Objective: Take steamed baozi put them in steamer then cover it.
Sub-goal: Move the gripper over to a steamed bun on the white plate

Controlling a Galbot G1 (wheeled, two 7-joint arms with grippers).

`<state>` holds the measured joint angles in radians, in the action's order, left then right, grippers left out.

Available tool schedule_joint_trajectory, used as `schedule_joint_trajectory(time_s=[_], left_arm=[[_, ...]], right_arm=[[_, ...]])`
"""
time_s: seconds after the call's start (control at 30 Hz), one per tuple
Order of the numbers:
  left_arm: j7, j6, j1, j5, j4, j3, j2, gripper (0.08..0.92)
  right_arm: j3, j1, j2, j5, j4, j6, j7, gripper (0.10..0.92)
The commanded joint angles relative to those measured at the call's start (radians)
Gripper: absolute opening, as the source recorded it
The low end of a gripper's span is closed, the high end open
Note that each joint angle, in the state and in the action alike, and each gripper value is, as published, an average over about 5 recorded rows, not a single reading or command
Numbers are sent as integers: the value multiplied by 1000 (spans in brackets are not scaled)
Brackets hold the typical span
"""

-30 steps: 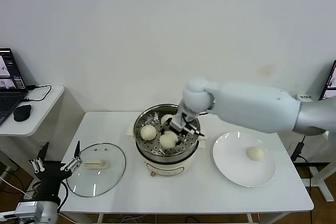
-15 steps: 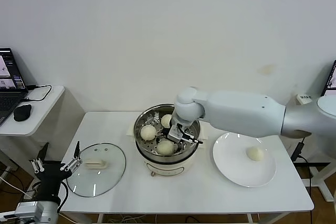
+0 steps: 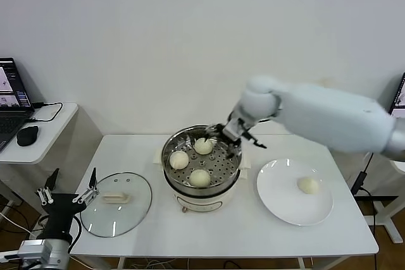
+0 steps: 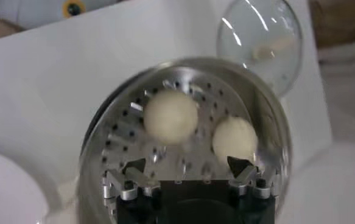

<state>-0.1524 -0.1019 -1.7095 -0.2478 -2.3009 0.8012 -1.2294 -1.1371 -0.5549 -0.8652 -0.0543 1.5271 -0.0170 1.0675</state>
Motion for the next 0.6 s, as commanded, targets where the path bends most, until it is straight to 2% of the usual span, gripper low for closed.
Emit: schedule_joint_trajectory(time_s=[0.03,0.2,0.33,0.6], left_arm=[[1,0,1,-3,2,-1,18,823],[1,1,10,-6,10,-13,26,823],[1,0,18,-4,16,-24,33,823],[1,-1,15,1,13,-32,31,823]], right_arm=[[78,-2,314,-61,66,220,36,823],[126,109,464,18,103,234,44,823],[290,306,535,92,84,220,52,822],[675,772,504,259,-62,186,47,823]])
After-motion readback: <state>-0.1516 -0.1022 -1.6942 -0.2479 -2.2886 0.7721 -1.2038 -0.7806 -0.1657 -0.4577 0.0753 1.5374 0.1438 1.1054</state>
